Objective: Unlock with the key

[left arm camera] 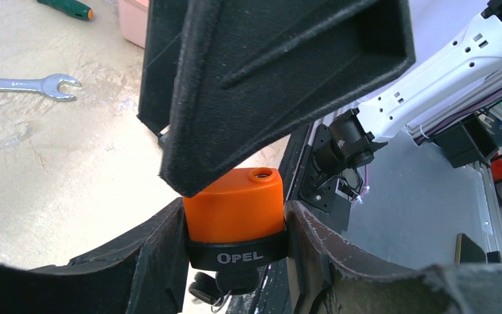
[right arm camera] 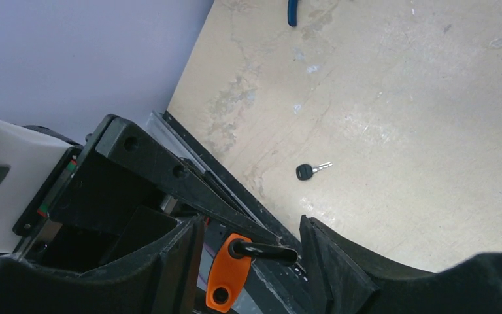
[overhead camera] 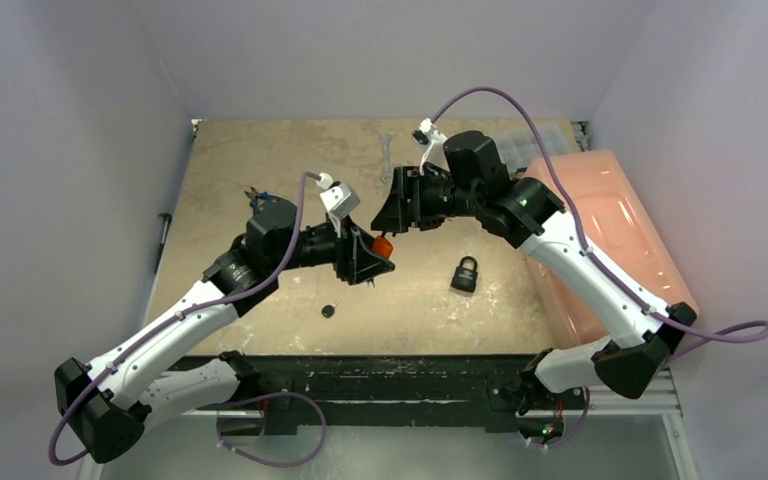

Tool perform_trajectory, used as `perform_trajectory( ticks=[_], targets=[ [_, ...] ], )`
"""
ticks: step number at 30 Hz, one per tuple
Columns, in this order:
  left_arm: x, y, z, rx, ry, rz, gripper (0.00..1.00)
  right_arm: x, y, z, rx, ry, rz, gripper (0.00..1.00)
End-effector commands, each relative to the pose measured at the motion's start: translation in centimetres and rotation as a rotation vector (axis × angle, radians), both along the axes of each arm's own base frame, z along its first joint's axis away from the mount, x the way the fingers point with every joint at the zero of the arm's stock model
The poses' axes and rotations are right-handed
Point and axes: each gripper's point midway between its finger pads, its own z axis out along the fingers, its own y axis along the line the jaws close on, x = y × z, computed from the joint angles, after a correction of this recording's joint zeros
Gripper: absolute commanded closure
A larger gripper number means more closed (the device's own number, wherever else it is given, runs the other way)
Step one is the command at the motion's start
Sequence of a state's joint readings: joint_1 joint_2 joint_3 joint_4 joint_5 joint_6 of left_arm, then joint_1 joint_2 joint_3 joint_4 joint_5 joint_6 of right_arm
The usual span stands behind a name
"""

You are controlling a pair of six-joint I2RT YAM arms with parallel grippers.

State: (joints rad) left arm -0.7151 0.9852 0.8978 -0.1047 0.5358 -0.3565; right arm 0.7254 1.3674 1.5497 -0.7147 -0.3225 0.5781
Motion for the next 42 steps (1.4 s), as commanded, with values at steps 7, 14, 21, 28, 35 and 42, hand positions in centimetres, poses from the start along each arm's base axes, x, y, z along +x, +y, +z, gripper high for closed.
perform_trajectory(
  ticks=[7,14,21,28,35,42],
  targets=[
    [0.6,0.0,2.1,-0.053,-0.108,0.018,1.0,0.8,0.6,3.3,0.057,-0.045,-0.014,0.27],
    [1.0,0.3,2.1,-0.049,-0.121,0.047,1.0,2.2,-2.9,0.7,-0.111,-0.038,-0.19,0.19],
    [1.5,0.1,1.5,-0.034,-0.115,0.055,1.0,1.4,-2.8,0.0,-0.101,-0.011,-0.171,0.32],
    [2.0,-0.5,1.5,-0.04,-0.125,0.047,1.0,1.0,-2.3,1.3,-0.049,-0.01,-0.161,0.41],
    [2.1,-0.7,1.4,-0.045,-0.126,0.044,1.0,0.5,-1.0,1.0,-0.018,0.022,-0.116,0.49],
    [2.0,-0.8,1.5,-0.047,-0.128,0.03,1.0,0.8,-0.3,0.4,-0.011,0.036,-0.11,0.54]
  ],
)
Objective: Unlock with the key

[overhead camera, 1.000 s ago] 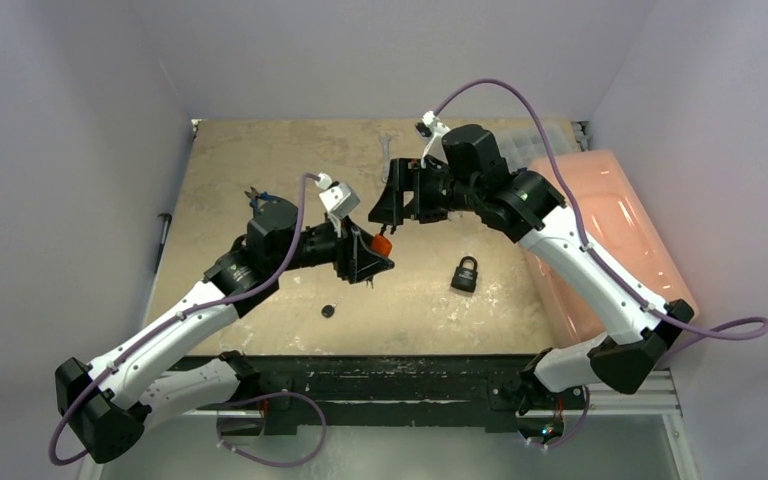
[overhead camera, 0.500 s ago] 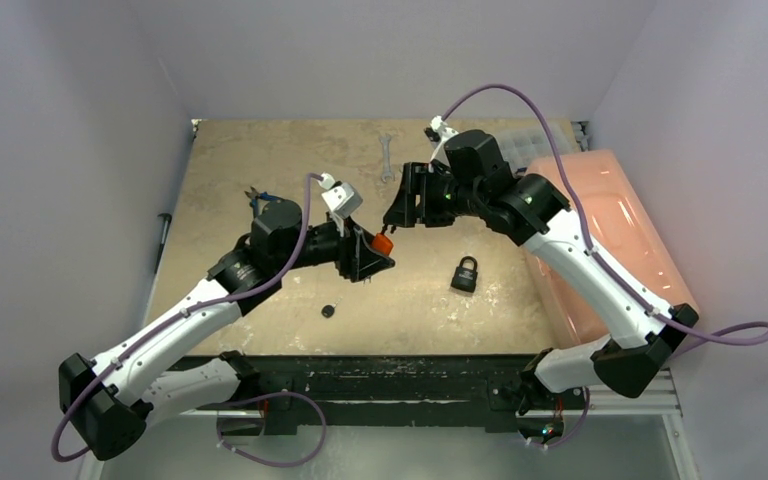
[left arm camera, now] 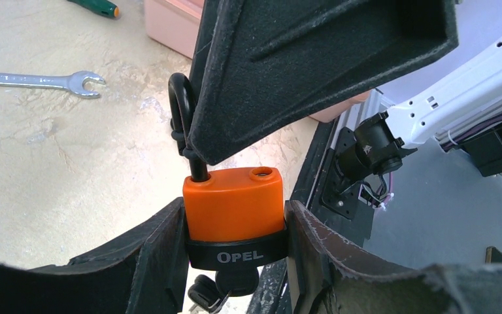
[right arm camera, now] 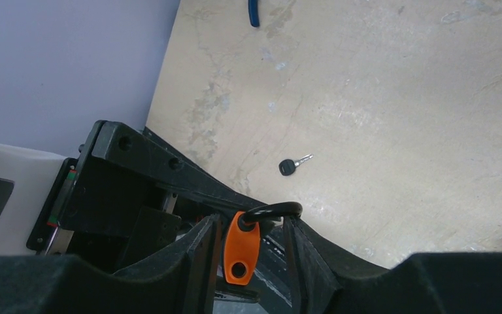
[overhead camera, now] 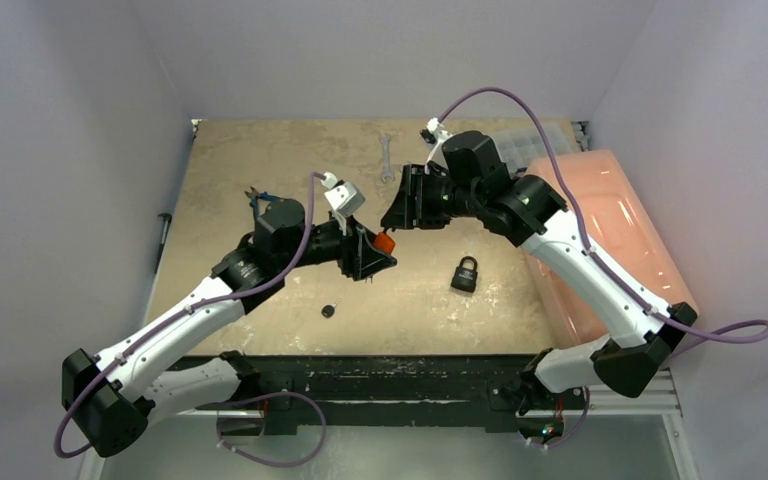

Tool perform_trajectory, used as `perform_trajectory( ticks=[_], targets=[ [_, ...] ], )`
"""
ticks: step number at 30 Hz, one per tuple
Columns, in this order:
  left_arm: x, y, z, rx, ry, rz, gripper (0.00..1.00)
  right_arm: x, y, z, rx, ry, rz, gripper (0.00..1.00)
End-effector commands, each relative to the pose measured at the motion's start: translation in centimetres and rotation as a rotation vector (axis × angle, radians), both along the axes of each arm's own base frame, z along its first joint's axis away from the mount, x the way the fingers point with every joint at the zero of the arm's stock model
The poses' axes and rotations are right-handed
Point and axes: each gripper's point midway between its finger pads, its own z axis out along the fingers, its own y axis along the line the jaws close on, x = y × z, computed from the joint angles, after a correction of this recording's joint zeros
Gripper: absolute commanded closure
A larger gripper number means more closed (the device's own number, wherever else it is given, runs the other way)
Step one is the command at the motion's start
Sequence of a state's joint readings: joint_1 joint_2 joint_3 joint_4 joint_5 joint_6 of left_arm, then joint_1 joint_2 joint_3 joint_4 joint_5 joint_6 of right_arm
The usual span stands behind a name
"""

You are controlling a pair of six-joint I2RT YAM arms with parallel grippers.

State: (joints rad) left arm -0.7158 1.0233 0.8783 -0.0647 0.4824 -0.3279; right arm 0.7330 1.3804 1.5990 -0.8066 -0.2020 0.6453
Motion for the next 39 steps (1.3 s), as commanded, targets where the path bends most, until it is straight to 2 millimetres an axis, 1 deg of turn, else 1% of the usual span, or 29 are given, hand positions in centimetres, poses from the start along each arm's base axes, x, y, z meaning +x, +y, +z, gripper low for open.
perform_trajectory(
  ticks=[1,4,6,12,15,19,22,24,25,27,28,29,31,32,34,36,37,38,39],
  targets=[
    [0.3,-0.5,2.8,-0.072,-0.11,-0.021,1.0,0.1,1.1,0.6,0.046,-0.01,0.024,0.54],
    [0.1,-0.6,2.9,-0.078,-0.114,-0.035,1.0,0.2,1.6,0.3,0.05,-0.005,0.043,0.55],
    [-0.1,-0.6,2.9,-0.08,-0.116,-0.04,1.0,0.3,1.8,0.1,0.051,-0.01,0.056,0.58],
    [-0.7,-0.6,3.0,-0.086,-0.123,-0.073,1.0,0.3,2.6,0.4,0.052,-0.052,0.132,0.72],
    [-0.8,-0.6,3.0,-0.083,-0.125,-0.079,1.0,0.3,2.4,0.4,0.03,-0.077,0.153,0.82],
    [-1.0,-0.5,3.0,-0.082,-0.131,-0.082,1.0,-0.3,2.1,-0.1,0.006,-0.089,0.201,0.83],
    [-1.0,-0.4,2.9,-0.077,-0.136,-0.08,1.0,-1.1,1.9,-0.1,0.004,-0.1,0.24,0.76],
    [-1.0,-0.4,2.8,-0.072,-0.137,-0.08,1.0,-1.5,1.8,-0.2,0.006,-0.105,0.265,0.74],
    [-1.0,-0.3,2.7,-0.069,-0.137,-0.079,1.0,-1.7,1.8,-0.2,0.007,-0.106,0.275,0.76],
    [-1.0,-0.3,2.6,-0.066,-0.137,-0.08,1.0,-1.9,1.7,-0.5,0.004,-0.109,0.287,0.85],
    [-1.0,-0.3,2.6,-0.065,-0.136,-0.078,1.0,-1.9,1.8,-0.6,0.008,-0.111,0.291,0.91],
    [-0.8,-0.2,2.5,-0.059,-0.134,-0.066,1.0,-2.0,1.9,-0.9,0.012,-0.107,0.298,0.98],
    [-0.5,0.1,2.5,-0.051,-0.133,-0.043,1.0,-1.9,2.1,-1.0,0.024,-0.116,0.301,1.0],
    [-0.4,0.2,2.2,-0.037,-0.124,-0.029,0.9,-1.8,2.2,-0.9,0.032,-0.117,0.3,1.0],
    [-0.4,0.6,1.7,-0.015,-0.105,-0.014,0.61,-1.4,2.4,-0.9,0.036,-0.119,0.278,1.0],
    [-0.3,1.1,1.6,0.0,-0.091,0.014,0.35,-0.9,2.6,-0.9,0.042,-0.117,0.25,1.0],
    [-0.4,1.4,1.6,0.013,-0.089,0.02,0.25,-0.5,2.7,-1.0,0.043,-0.12,0.236,1.0],
    [-0.6,1.8,1.4,0.031,-0.08,0.027,0.13,-0.3,2.9,-0.9,0.051,-0.12,0.227,1.0],
    [-0.8,2.2,1.5,0.038,-0.081,0.041,0.09,0.2,3.0,-0.9,0.051,-0.128,0.214,1.0]
  ],
)
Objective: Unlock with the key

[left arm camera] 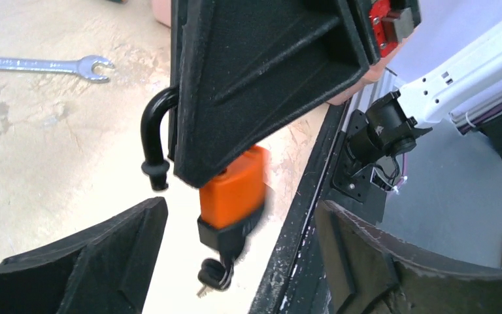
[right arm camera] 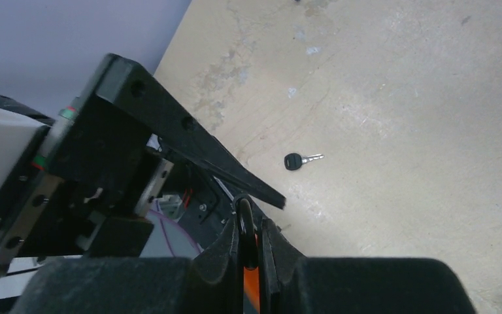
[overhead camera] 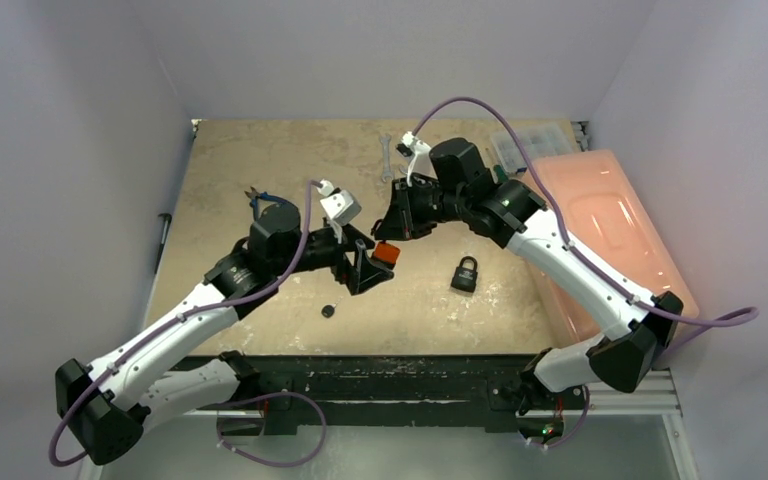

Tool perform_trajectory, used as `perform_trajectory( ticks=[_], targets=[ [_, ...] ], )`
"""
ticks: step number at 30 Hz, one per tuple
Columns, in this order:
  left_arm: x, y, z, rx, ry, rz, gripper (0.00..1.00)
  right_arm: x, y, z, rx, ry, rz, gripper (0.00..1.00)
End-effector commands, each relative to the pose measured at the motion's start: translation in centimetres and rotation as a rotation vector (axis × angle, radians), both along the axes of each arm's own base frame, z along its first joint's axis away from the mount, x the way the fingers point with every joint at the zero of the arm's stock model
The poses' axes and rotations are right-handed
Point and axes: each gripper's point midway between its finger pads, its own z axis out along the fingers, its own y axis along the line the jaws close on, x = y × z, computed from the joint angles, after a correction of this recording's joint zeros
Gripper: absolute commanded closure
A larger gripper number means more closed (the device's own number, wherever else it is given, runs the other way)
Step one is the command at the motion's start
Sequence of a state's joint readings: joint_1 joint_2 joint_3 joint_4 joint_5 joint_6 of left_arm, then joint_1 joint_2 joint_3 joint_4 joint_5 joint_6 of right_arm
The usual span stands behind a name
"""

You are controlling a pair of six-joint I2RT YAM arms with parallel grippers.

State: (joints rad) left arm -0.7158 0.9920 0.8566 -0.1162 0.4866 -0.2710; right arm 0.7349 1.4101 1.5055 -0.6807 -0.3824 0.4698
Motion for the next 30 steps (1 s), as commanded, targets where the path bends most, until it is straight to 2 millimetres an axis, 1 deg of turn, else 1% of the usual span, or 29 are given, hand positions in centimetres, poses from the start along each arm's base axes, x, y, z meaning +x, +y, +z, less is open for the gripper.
perform_trajectory(
  ticks=[1,6,8,10,13,16,17,19,22,24,26,30],
  targets=[
    [-0.2,1.9,2.7,-0.002,-0.067,0.071,0.07,1.8,0.7,1.4,0.045,-0.063,-0.055,1.0],
    [-0.1,5.4,3.0,0.038,-0.083,0.228,0.02,4.4,1.7,0.0,0.032,-0.067,-0.132,1.0],
    [0.1,7.1,3.0,0.056,-0.093,0.312,0.01,5.4,2.1,-0.6,0.03,-0.062,-0.161,1.0],
    [0.2,8.9,3.2,0.066,-0.104,0.394,0.01,6.6,2.7,-1.7,0.014,-0.057,-0.185,1.0],
    [-0.1,11.4,3.3,0.076,-0.121,0.49,0.01,7.9,4.2,-2.6,0.033,-0.044,-0.189,1.0],
    [-0.6,13.0,3.1,0.065,-0.133,0.538,0.01,8.9,6.1,-3.2,0.071,-0.036,-0.176,1.0],
    [-0.7,13.4,2.9,0.06,-0.136,0.557,0.01,9.2,6.7,-3.8,0.071,-0.028,-0.175,1.0],
    [-0.8,14.1,2.7,0.042,-0.142,0.586,0.01,9.8,7.9,-4.8,0.063,-0.01,-0.171,1.0],
    [-0.8,14.6,3.0,0.033,-0.156,0.61,0.01,10.6,9.8,-7.2,0.036,0.028,-0.186,1.0],
    [-0.7,14.6,2.6,0.045,-0.15,0.612,0.01,11.2,10.8,-8.8,0.021,0.064,-0.21,1.0],
    [-0.7,14.5,2.3,0.058,-0.141,0.609,0.01,12.2,11.4,-11.1,-0.016,0.105,-0.251,1.0],
    [-0.7,14.3,2.2,0.057,-0.143,0.6,0.01,14.1,12.4,-13.4,-0.054,0.147,-0.317,1.0]
  ],
)
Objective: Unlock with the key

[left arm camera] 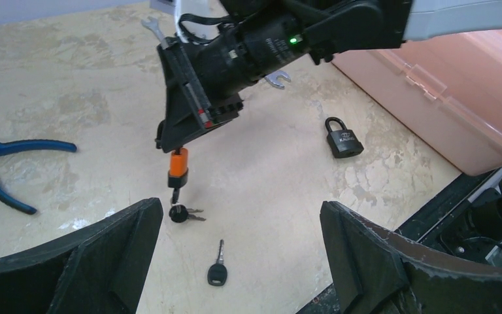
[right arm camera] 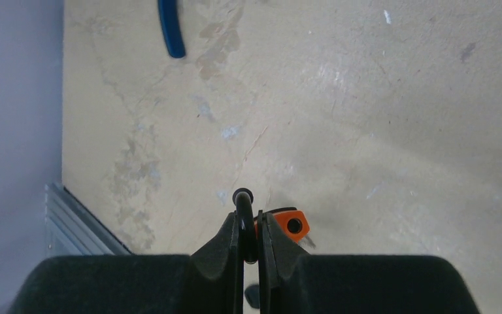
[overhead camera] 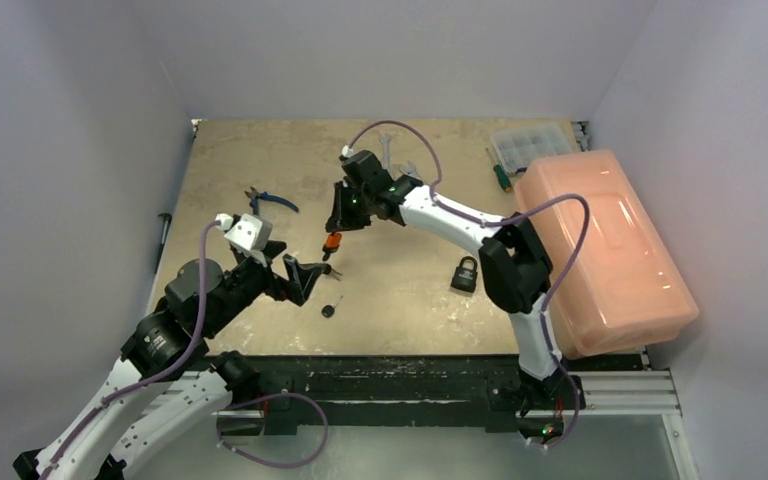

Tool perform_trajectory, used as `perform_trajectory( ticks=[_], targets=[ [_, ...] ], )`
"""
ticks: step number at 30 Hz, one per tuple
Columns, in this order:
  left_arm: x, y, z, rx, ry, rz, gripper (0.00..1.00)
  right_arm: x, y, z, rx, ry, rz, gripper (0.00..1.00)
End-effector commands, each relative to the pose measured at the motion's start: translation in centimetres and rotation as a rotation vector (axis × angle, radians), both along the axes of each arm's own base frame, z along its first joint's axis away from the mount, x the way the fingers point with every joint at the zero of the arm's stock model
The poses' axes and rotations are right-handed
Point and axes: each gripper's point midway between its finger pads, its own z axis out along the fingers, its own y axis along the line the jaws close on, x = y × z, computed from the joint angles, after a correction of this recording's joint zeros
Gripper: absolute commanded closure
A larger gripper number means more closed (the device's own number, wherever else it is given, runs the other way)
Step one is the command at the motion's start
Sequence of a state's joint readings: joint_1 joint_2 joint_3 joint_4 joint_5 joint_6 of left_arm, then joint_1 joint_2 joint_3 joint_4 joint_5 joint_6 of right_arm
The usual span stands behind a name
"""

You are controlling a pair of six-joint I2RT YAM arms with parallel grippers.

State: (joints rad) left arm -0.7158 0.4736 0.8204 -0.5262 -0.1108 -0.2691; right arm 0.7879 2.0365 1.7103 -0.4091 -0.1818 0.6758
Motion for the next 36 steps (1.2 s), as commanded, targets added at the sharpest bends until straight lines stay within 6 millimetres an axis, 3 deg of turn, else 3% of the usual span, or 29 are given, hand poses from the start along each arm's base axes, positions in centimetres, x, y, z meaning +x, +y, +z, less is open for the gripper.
perform_trajectory(
  ticks=[1,9,14,23,25,27,29,33,36],
  targets=[
    [0.3,0.1,0.0,0.003,-0.007,0.016,0.01,3.1,2.1,2.0,0.053,-0.026,-0.095,1.0],
    [0.5,0.4,-0.2,0.007,-0.011,0.03,0.01,7.6,3.1,-2.9,0.001,0.016,-0.173,1.0],
    [0.5,0.4,-0.3,0.01,-0.014,0.031,0.01,10.1,2.5,-5.1,0.032,0.029,-0.196,1.0],
    [0.5,0.4,-0.3,0.015,-0.027,0.026,0.01,12.4,1.0,-6.9,0.167,-0.02,-0.121,0.97],
    [0.5,0.4,-0.2,0.015,-0.03,0.025,0.01,12.9,0.5,-7.5,0.166,-0.022,-0.108,0.81],
    [0.6,0.3,-0.3,0.016,-0.03,0.024,0.01,13.4,0.0,-8.0,0.161,-0.026,-0.103,0.54],
    [0.6,0.2,-0.3,0.017,-0.029,0.021,0.01,14.1,-0.6,-8.0,0.157,-0.04,-0.105,0.34],
    [0.6,0.1,-0.5,0.023,-0.027,0.014,0.01,15.2,-1.5,-7.0,0.155,-0.079,-0.105,0.1],
    [0.6,0.1,-0.4,0.021,-0.03,0.015,0.01,16.0,-2.0,-5.7,0.138,-0.117,-0.091,0.02]
  ],
)
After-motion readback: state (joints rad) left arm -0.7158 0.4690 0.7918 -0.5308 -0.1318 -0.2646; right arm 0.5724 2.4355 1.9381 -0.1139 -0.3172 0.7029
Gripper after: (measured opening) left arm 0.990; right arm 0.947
